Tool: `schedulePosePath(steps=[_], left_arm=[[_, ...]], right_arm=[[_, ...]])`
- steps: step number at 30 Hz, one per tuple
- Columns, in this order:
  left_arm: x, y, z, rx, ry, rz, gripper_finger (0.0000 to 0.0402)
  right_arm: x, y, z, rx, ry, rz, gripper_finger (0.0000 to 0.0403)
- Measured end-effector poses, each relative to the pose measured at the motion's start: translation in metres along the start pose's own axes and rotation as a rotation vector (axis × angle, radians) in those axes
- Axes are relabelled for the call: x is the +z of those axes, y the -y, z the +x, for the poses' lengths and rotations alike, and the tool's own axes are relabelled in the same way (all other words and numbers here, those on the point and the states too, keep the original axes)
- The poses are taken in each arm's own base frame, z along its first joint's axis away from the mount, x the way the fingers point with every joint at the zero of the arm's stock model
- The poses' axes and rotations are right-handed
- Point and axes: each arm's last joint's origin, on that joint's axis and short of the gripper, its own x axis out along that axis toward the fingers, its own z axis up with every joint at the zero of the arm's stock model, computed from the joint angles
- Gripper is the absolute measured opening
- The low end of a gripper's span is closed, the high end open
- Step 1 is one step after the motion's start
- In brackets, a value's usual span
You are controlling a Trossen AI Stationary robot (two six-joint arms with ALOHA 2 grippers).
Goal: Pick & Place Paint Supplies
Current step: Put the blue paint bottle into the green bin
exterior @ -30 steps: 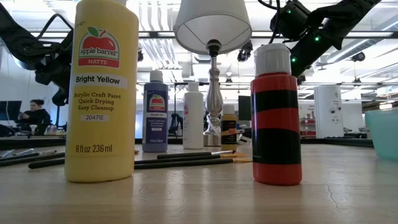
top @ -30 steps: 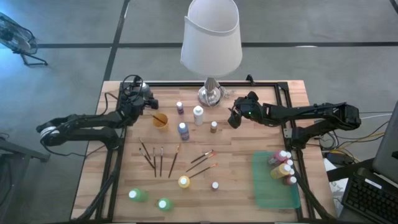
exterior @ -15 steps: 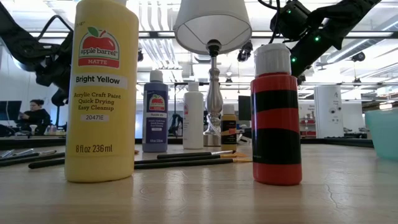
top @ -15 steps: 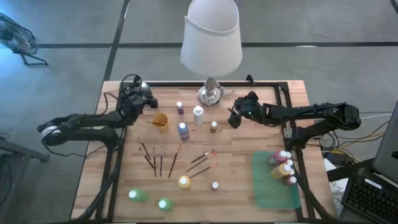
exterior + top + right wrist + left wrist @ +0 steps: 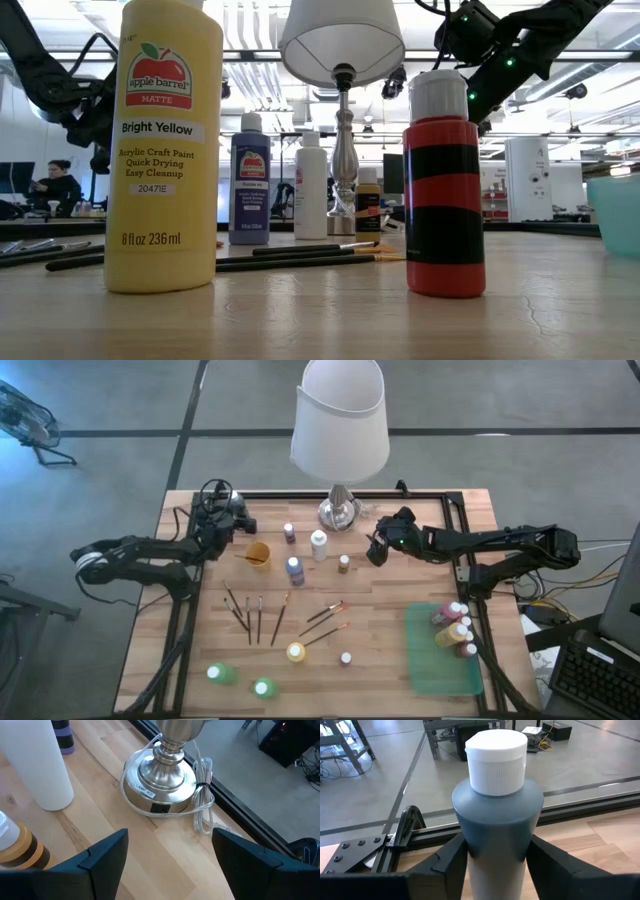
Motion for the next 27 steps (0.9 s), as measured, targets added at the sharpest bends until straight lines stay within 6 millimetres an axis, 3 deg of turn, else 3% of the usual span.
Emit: schedulePosePath(steps=[16,27], left_arm=[[0.004,0.0,-0.005,-0.125,-0.016,0.095,0.0166],[0.009,-0.001,-0.012,-0.237,-0.012,0.106,0.0166]], right_arm=[[0.0,0.0,0.0,-0.001,-0.003,-0.012,0.0232],[0.0,0.0,0.0,0.0,-0.003,-0.013,0.0253]])
